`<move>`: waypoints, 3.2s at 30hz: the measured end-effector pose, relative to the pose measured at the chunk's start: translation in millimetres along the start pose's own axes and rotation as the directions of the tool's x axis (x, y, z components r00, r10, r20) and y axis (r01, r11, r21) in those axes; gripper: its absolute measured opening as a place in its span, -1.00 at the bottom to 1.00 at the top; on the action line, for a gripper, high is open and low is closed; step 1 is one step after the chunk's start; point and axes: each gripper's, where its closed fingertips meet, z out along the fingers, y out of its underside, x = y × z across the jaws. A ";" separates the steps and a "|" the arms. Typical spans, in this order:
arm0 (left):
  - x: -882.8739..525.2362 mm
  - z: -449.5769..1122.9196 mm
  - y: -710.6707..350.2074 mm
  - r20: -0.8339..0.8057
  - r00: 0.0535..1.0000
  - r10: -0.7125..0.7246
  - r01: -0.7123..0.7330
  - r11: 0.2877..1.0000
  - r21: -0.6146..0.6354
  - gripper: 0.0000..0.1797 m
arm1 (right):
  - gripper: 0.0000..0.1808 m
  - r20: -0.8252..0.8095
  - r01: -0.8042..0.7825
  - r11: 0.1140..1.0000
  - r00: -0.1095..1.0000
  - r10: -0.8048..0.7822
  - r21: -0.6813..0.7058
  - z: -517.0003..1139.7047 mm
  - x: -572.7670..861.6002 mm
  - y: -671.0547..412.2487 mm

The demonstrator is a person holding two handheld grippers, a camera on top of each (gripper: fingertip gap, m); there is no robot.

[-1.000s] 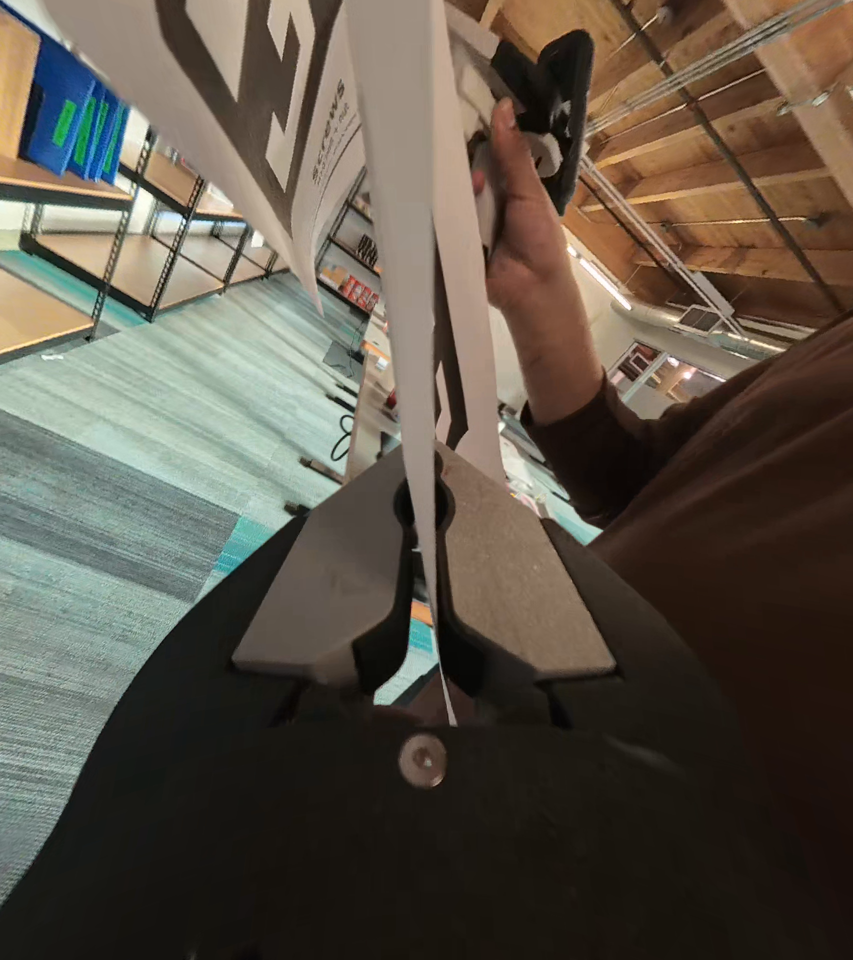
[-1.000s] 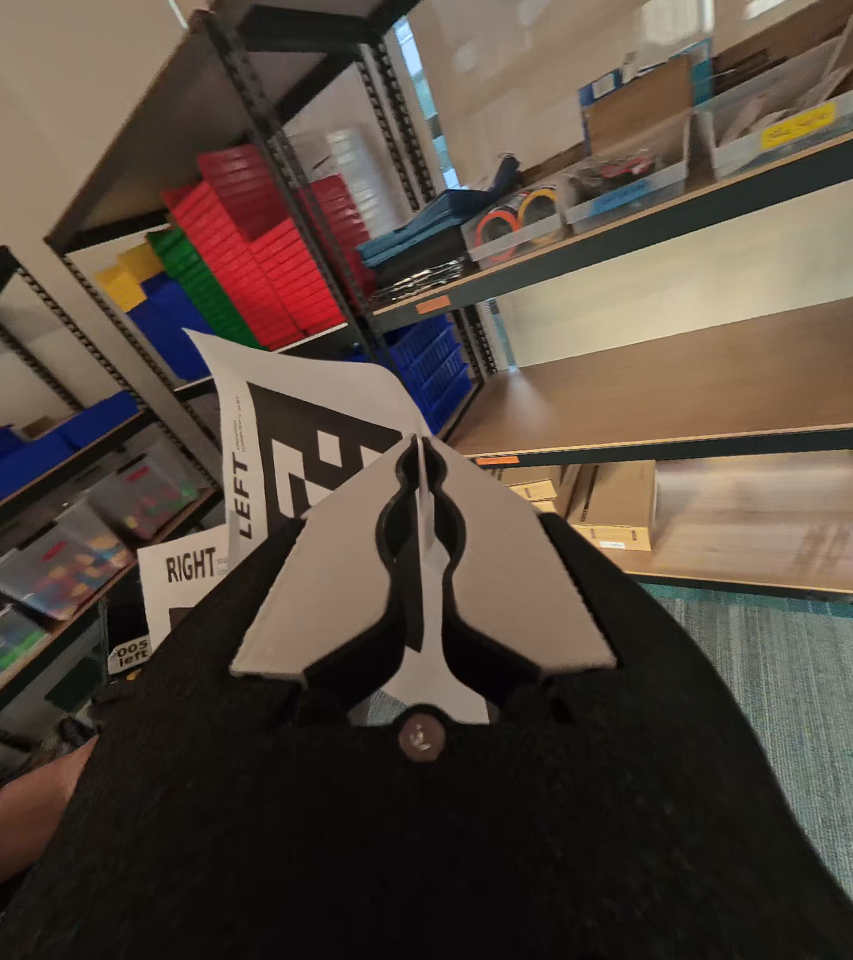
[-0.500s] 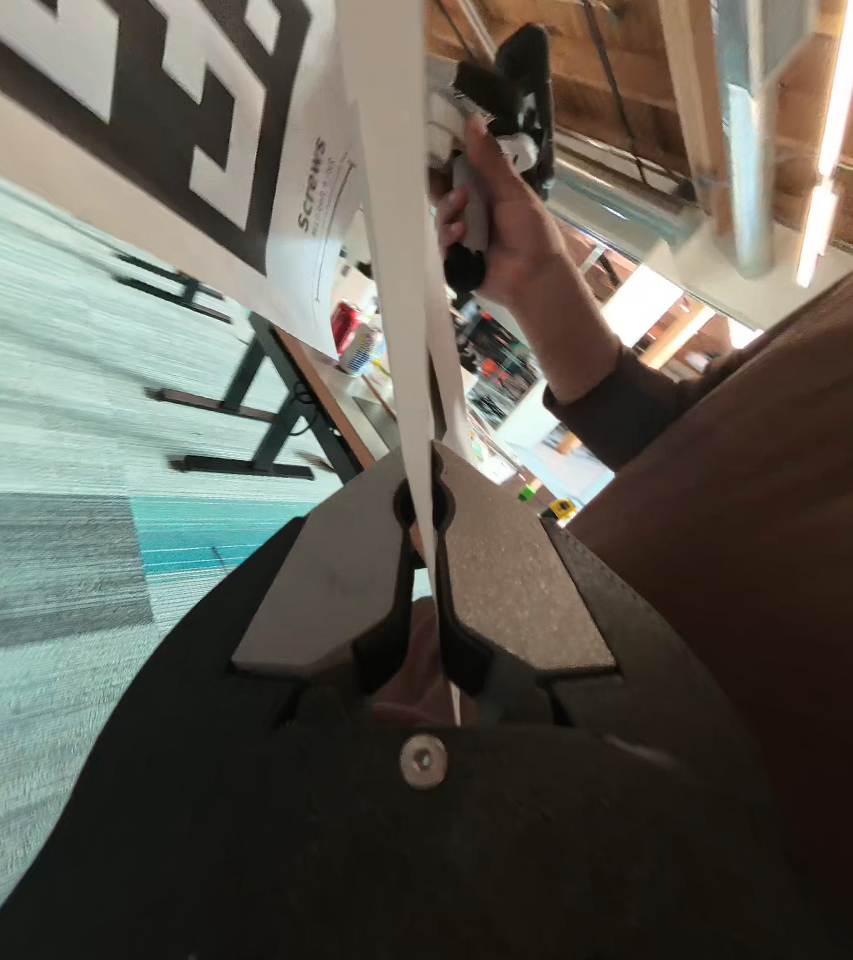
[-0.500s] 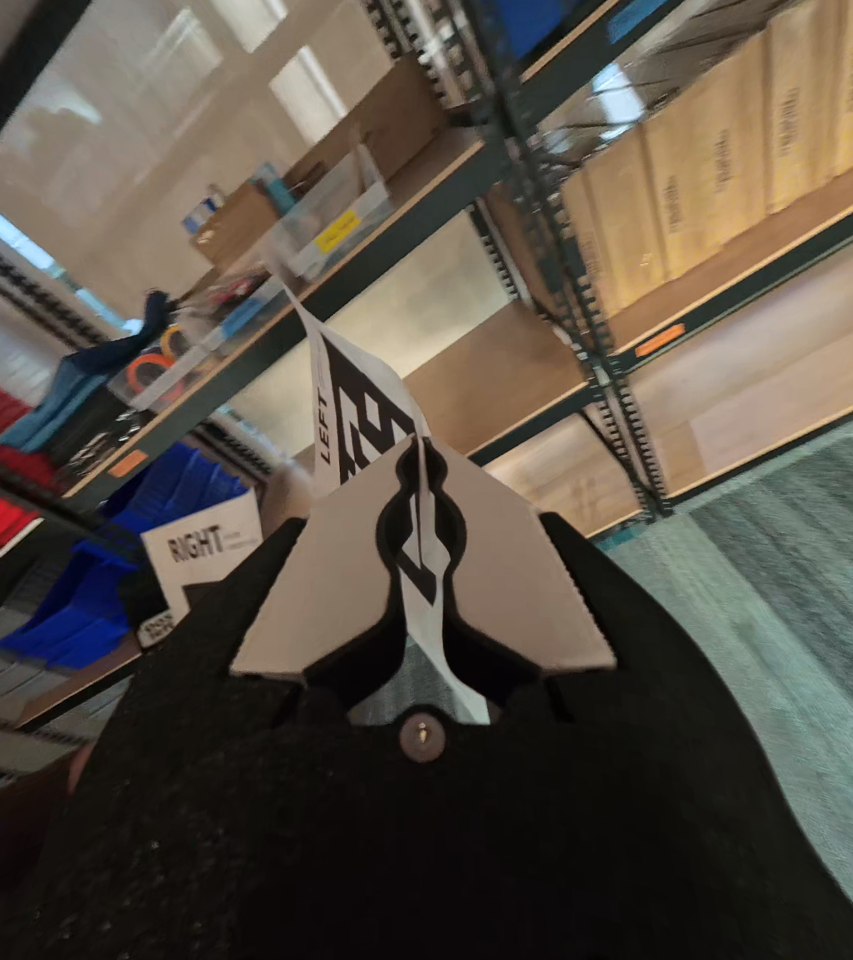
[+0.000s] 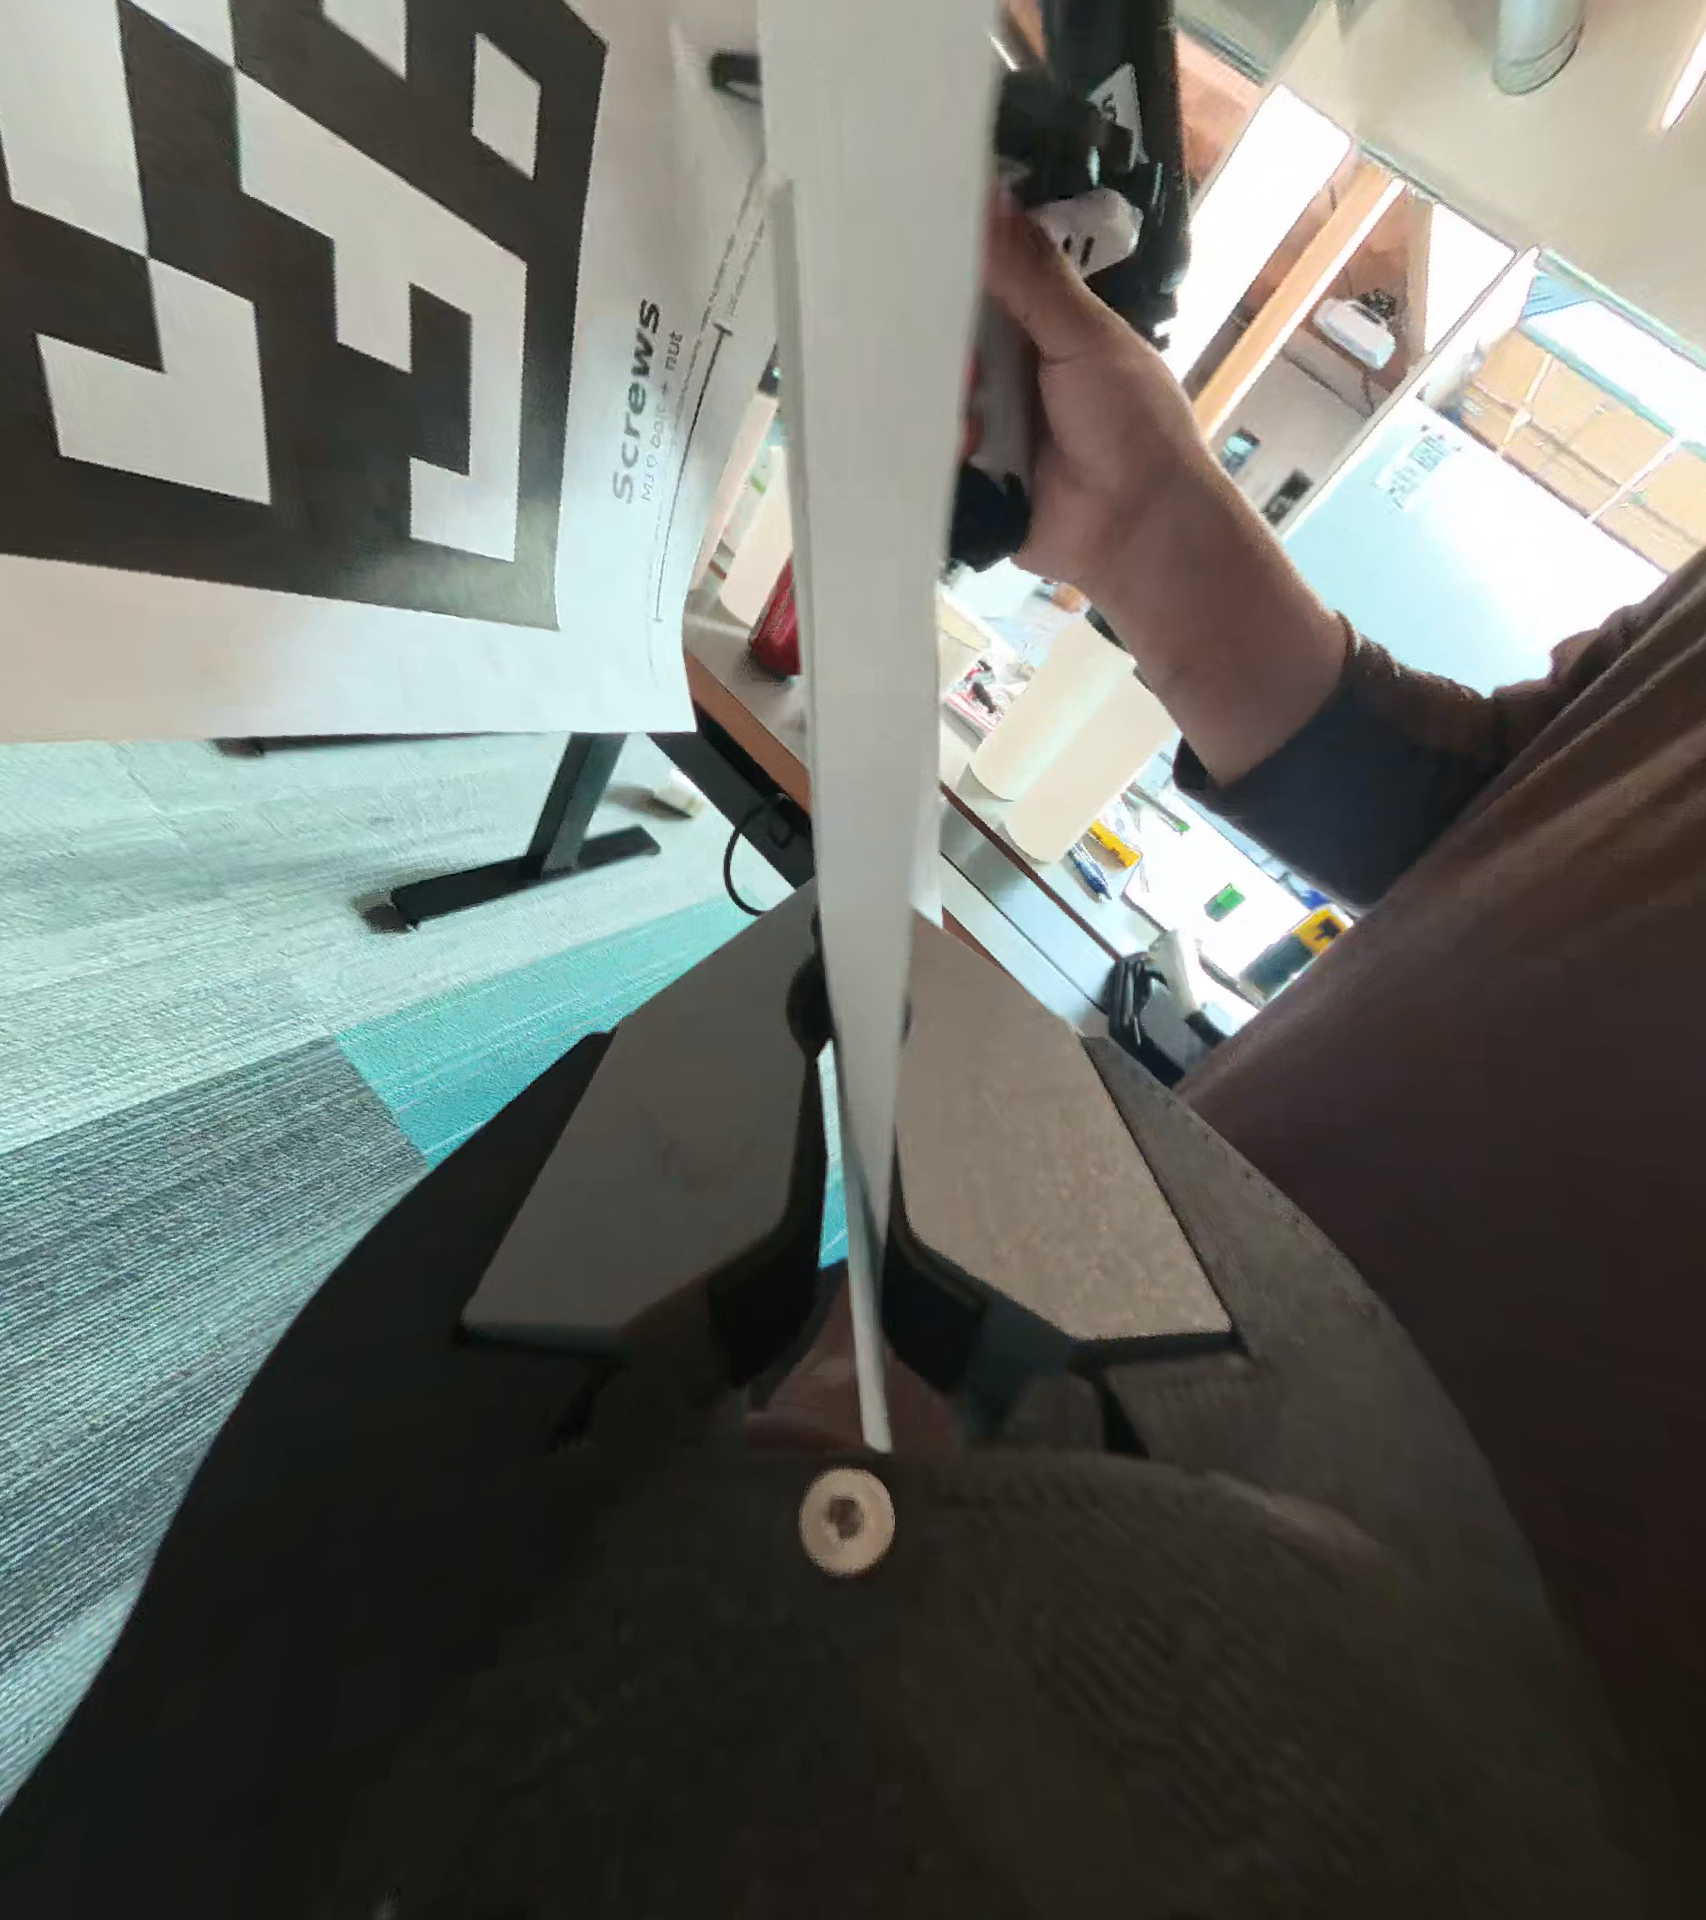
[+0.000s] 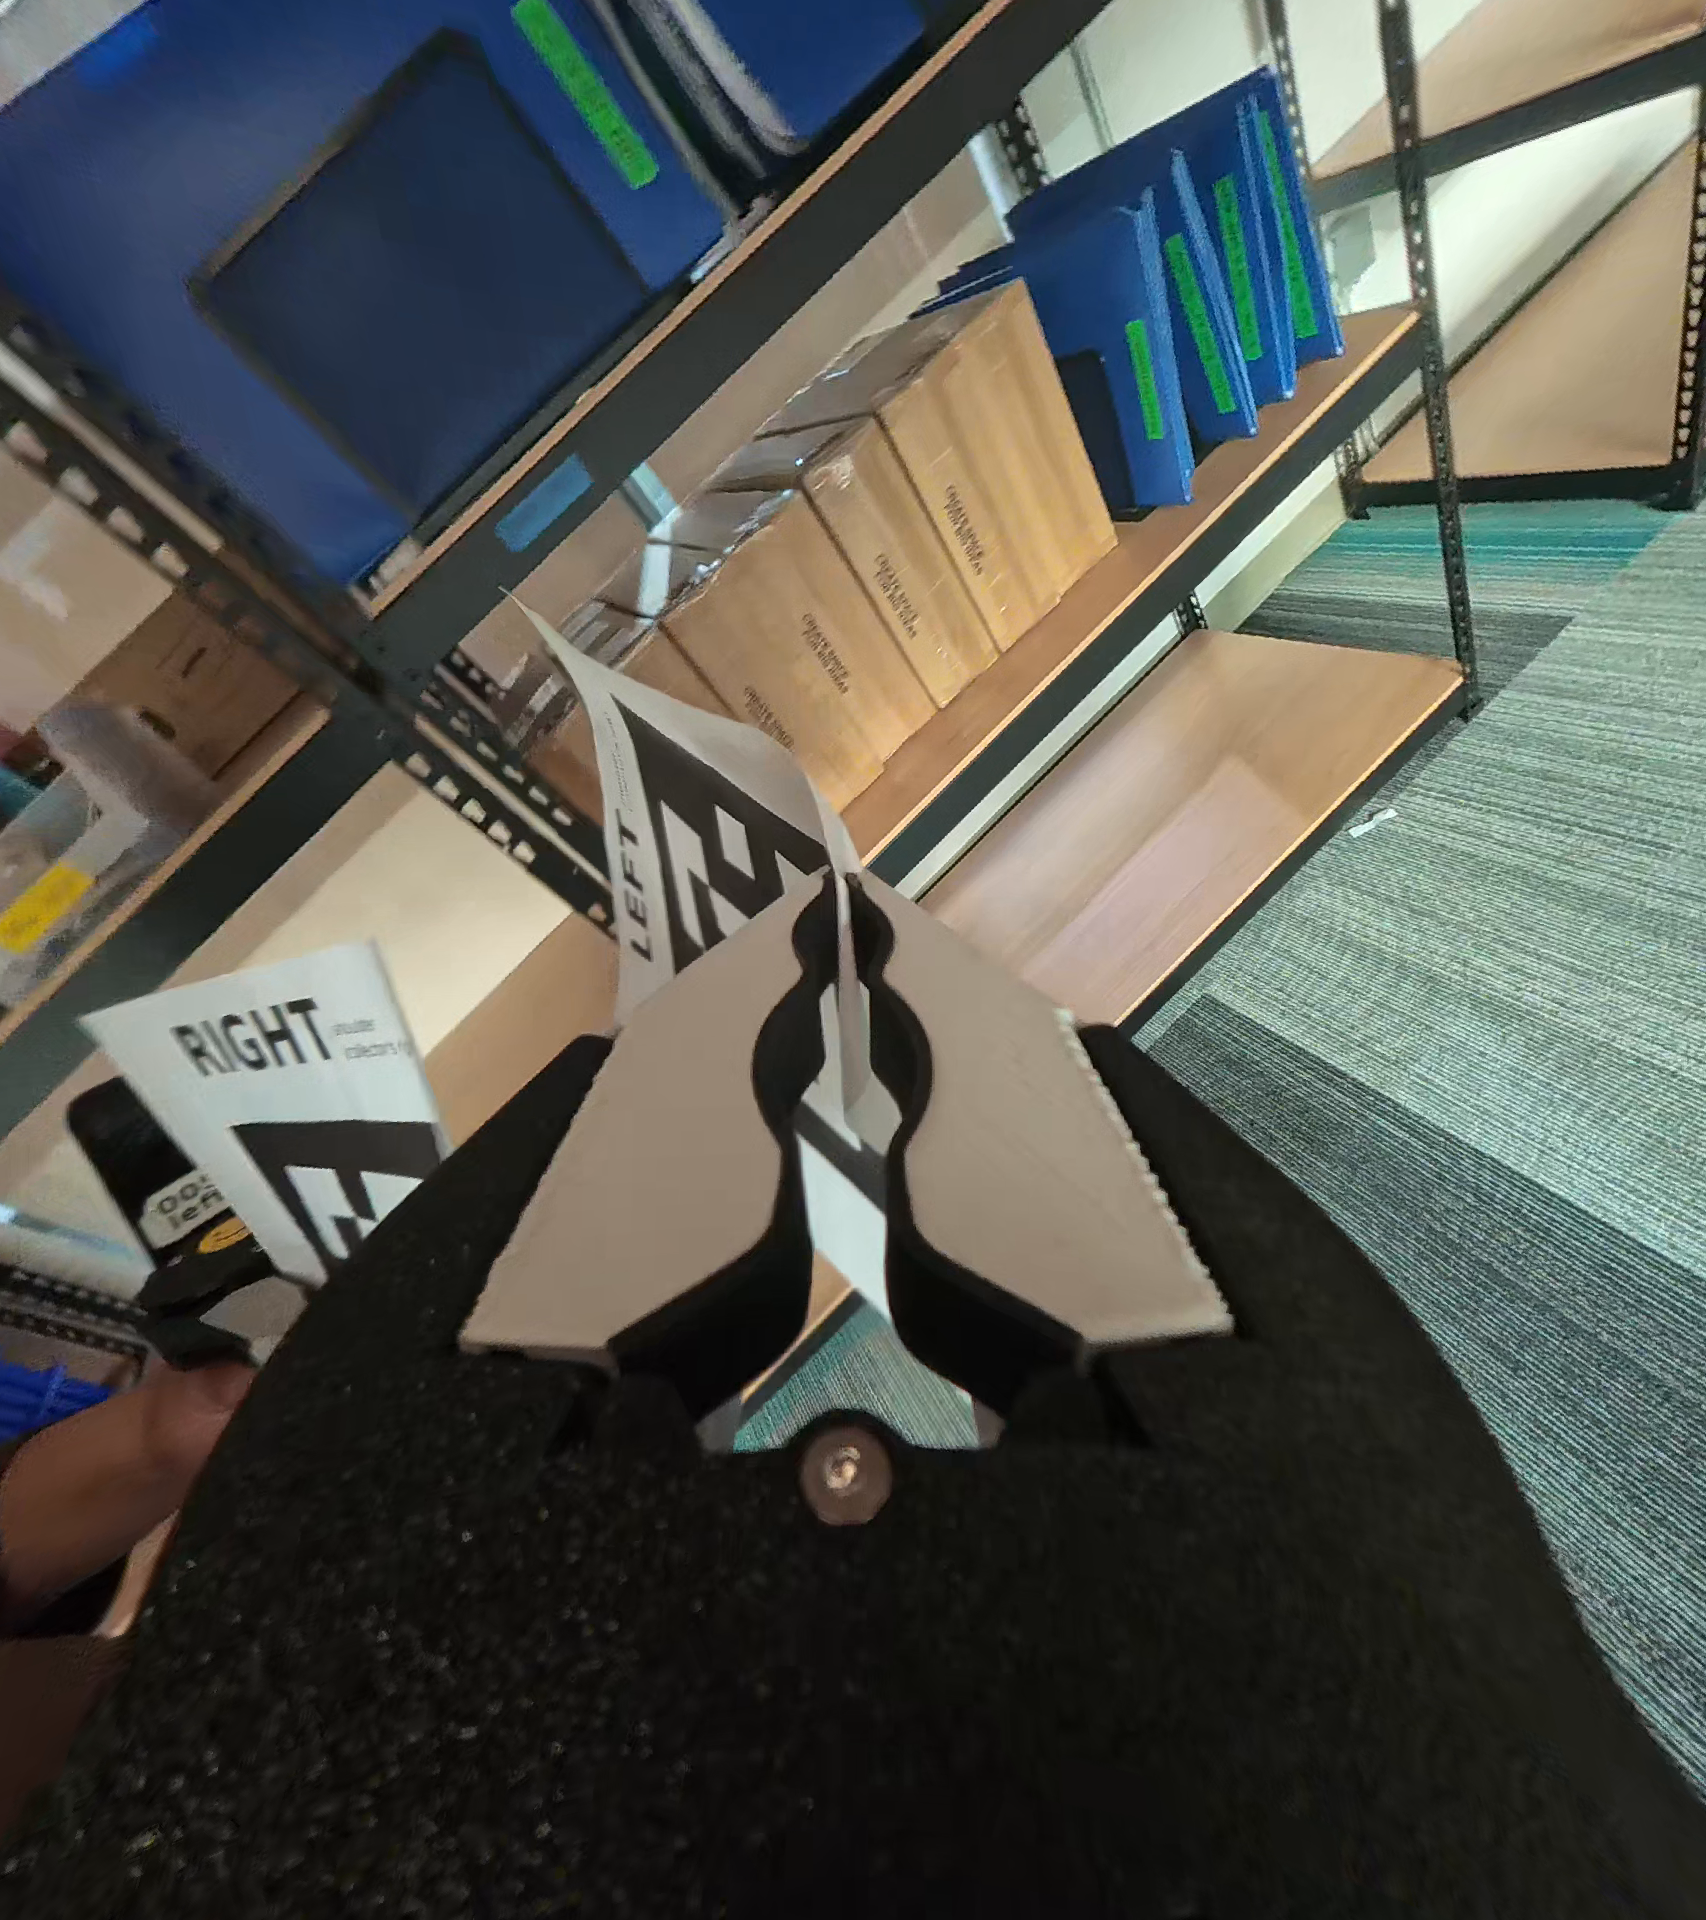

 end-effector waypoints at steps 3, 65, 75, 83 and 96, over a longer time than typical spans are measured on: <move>-59.0 30.7 -48.2 -0.030 1.000 -0.010 0.009 0.999 -0.037 -1.00 | -1.00 -0.030 -0.029 0.999 0.999 0.029 0.019 22.8 50.7 -44.8; -1046.7 769.1 -756.3 -0.549 0.820 0.162 -0.260 0.960 -0.105 -1.00 | -1.00 -0.128 0.198 0.979 0.973 -0.191 0.044 643.3 928.2 -940.8; -1220.3 766.4 -859.0 -0.231 0.935 0.268 -0.279 0.960 -0.018 -1.00 | -1.00 0.478 0.637 0.765 0.644 -0.597 0.097 894.9 855.6 -1104.0; -1323.7 792.3 -979.1 0.125 0.966 0.227 -0.246 0.955 0.164 -0.88 | -1.00 0.807 0.613 0.650 0.035 -0.590 0.449 993.1 814.0 -1188.0; -1406.7 786.1 -1039.4 0.460 0.872 0.167 -0.299 0.926 0.229 -1.00 | -1.00 0.560 0.258 0.966 0.798 -0.221 0.014 1382.3 905.2 -1380.4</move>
